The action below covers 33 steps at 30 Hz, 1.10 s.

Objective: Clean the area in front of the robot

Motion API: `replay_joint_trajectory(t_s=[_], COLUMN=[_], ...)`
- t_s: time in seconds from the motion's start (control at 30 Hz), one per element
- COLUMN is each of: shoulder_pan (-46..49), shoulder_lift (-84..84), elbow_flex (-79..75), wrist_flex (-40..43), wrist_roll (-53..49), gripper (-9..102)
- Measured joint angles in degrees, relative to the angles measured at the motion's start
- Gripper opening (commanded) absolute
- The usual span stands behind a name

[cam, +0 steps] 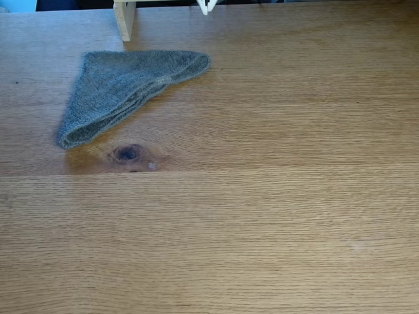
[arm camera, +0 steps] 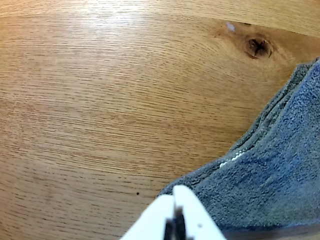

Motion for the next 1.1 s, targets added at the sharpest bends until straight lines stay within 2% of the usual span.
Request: replay_joint_trajectory(t_s=[0.5, 0.93, 1.1], shoulder_pan=[-1.7, -8.5, -8.1], shoulder_lift=[-0.1, -1.0, -6.1], elbow_flex=[0.0, 0.0, -0.3], wrist_flex=[-0.3, -6.9, -11.2], wrist_roll=[-5.7, -14.6, -17.1], gripper=[0, 2, 2])
